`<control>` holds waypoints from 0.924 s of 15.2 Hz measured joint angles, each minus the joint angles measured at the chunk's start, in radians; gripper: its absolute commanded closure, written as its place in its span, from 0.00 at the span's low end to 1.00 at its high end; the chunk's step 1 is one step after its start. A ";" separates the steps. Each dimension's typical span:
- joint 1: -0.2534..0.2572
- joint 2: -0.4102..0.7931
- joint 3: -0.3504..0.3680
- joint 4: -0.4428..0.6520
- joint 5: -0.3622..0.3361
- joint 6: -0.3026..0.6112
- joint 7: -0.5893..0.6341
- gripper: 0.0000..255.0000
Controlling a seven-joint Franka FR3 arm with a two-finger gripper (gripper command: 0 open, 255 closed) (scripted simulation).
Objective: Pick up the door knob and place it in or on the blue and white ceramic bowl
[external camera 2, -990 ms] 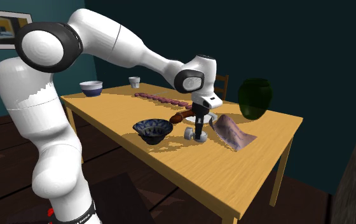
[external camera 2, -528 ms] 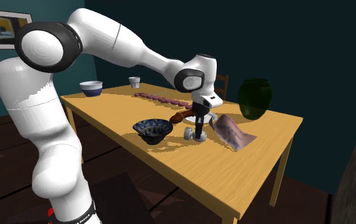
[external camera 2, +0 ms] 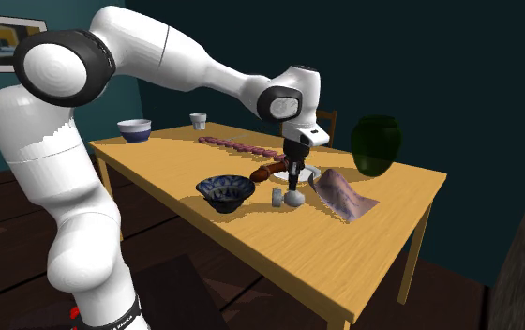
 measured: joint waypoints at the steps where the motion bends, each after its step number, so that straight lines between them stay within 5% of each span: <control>1: 0.000 0.000 0.000 0.000 0.000 0.000 0.000 0.00; 5: 0.035 0.066 0.045 0.069 -0.107 -0.116 -0.033 0.00; 14: 0.042 0.083 0.053 -0.005 -0.123 -0.042 -0.035 0.00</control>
